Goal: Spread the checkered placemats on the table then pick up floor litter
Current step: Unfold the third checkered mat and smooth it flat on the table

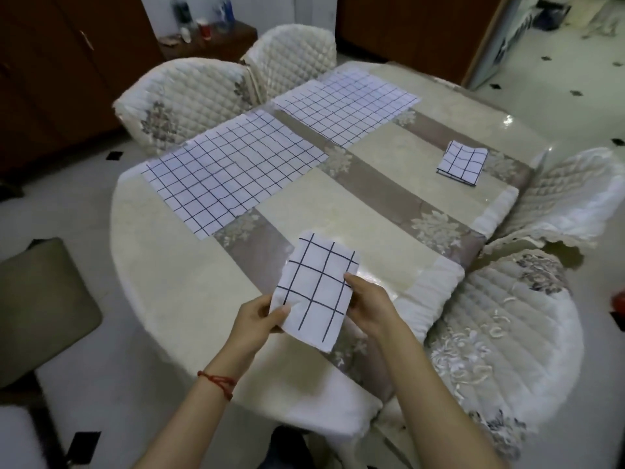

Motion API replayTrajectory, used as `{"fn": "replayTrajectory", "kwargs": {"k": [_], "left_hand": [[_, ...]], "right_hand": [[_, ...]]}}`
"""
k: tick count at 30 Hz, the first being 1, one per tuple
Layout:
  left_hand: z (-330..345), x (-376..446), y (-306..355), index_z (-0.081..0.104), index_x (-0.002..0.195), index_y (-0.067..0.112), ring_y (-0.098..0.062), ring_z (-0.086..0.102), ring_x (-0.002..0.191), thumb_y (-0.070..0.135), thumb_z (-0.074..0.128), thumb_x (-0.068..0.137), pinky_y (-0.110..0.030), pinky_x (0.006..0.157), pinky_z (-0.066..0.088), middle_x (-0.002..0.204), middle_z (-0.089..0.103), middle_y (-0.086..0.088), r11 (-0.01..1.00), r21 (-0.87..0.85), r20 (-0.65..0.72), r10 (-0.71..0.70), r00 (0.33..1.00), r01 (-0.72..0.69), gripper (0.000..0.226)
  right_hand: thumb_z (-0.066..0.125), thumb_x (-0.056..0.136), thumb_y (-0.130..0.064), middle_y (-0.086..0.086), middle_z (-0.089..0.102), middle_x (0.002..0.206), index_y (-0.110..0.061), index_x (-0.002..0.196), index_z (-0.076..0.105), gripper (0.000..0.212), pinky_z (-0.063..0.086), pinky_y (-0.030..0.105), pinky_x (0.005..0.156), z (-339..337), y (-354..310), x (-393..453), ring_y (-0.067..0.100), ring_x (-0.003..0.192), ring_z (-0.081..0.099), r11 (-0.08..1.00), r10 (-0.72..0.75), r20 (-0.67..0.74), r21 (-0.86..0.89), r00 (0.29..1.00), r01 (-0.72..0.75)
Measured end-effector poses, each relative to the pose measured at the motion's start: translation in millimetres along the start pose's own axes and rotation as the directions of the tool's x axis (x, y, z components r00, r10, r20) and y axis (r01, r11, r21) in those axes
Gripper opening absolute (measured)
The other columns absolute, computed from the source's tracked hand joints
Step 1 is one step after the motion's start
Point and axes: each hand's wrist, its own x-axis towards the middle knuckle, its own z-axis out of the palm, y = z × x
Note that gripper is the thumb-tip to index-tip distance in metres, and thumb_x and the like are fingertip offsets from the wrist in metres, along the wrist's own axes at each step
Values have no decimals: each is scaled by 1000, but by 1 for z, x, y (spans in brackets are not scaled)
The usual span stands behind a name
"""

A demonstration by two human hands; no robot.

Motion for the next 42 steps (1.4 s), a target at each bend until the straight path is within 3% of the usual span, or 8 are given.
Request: {"fn": "replayTrajectory", "kwargs": {"k": [3,7,14,19,29,38,40,42], "left_hand": [[-2,-2,-6,61,101,9,-22,61,84,6,60,85,-25,67,54,97,66,-12,998,43,-101,-48,994,53,16],[5,-4,-1,49,122,15,-19,50,108,20,61,85,-26,85,38,119,52,-4,946,310,-340,14,940,98,39],[38,-26,21,64,85,18,-25,64,100,33,61,84,-43,90,51,93,67,-6,993,-108,-178,-55,983,36,15],[56,-51,12,62,85,6,-19,66,83,27,53,90,-27,70,55,88,67,-11,964,-264,-316,-95,944,8,23],[74,-112,-22,56,72,8,-23,54,73,20,59,86,-35,72,48,77,57,-11,908,-387,-757,-215,617,-159,19],[31,-164,-1,60,73,12,-25,59,79,12,54,89,-35,71,49,75,62,-8,952,-218,-894,-108,435,-213,17],[22,-173,2,62,93,10,-31,60,99,14,56,87,-40,86,48,95,65,-12,971,-167,-915,-89,394,-169,9],[16,-184,4,47,127,8,-28,46,124,18,62,85,-39,102,40,131,51,-14,997,-58,-938,-37,345,-51,46]], "right_hand": [[60,86,-7,9,66,74,-3,82,65,7,51,28,60,5,-3,-7,23,68,63,962,-177,-46,-221,983,162],[65,80,-12,-9,33,41,-22,41,38,48,32,25,54,17,-3,-16,14,47,32,753,-389,31,-565,921,337],[71,74,-19,-6,39,50,-16,52,41,37,27,16,45,35,14,-32,7,48,34,497,-394,282,-735,875,461],[73,71,-22,0,48,67,-2,67,52,29,32,24,58,23,17,-45,12,62,41,352,-244,534,-729,810,587],[67,80,-19,-7,54,59,-25,59,51,27,40,12,54,-24,-12,-67,0,54,50,352,-149,715,-607,683,712],[62,85,-23,8,34,55,2,58,43,41,24,28,55,19,-32,-84,16,55,29,254,-231,806,-491,545,833],[60,86,-23,2,29,51,-9,54,37,42,21,26,51,33,-32,-93,9,49,25,195,-217,850,-444,480,874],[61,86,-23,-3,25,50,-14,54,31,45,18,21,47,45,-30,-104,9,45,24,105,-146,909,-379,391,919]]}}
